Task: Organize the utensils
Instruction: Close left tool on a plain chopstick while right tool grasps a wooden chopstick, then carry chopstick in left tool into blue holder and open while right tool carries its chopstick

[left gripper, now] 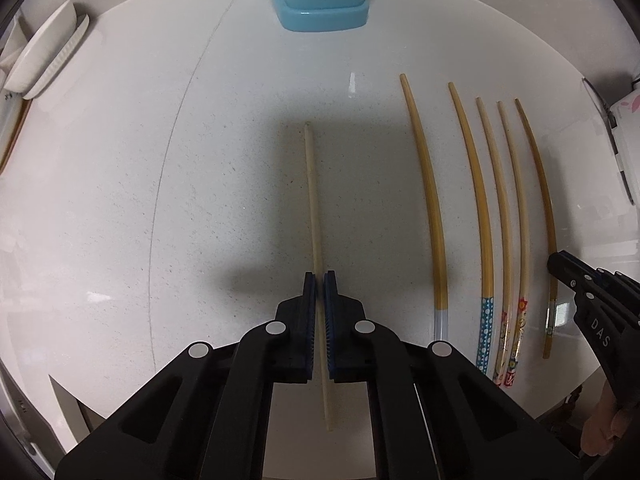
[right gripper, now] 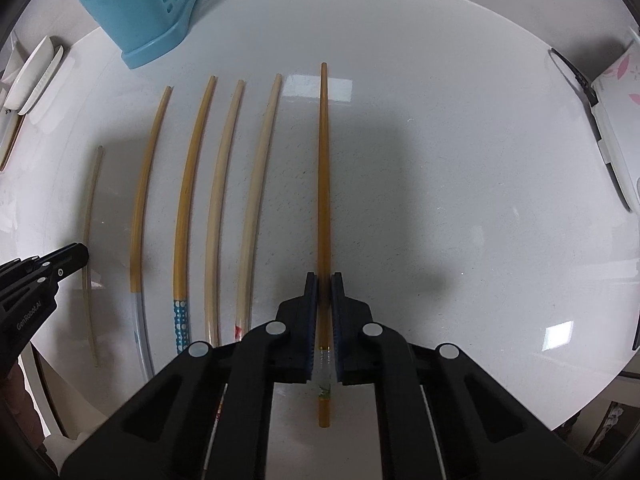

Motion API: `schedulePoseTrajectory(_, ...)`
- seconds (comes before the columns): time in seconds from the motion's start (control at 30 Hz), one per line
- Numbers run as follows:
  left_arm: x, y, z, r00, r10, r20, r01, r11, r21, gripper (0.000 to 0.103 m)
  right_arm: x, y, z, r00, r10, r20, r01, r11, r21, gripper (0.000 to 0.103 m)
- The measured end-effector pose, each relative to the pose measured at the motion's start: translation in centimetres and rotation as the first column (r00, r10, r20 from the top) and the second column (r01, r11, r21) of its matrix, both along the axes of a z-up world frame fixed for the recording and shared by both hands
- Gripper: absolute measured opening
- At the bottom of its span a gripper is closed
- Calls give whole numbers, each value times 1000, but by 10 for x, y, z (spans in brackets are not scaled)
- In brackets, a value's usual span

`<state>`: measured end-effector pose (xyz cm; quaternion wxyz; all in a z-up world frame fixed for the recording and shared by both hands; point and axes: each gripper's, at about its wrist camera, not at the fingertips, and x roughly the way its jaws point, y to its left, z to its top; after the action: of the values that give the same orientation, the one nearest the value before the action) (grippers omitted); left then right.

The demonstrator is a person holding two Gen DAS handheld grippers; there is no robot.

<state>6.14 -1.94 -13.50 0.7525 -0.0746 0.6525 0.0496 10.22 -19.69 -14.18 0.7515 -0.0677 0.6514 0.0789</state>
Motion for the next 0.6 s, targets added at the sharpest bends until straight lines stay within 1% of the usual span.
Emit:
schedulePoseTrajectory(0.13,-5,9,-1,1000,-4,15,4,1000,-5,3,5,-4,2,1000,-3,8,3,1000,6,6)
schedulePoseTrajectory(0.27,-7,3,2,1000,-9,28,9,1000,-10,3,3,-1,9,1000,-8,21,8,1000,14,6)
schedulePoseTrajectory(0.6,-9,17,33,996,-9,91,10,1000,-15,3,1,9,37,997,-20,81,16,998,53,6)
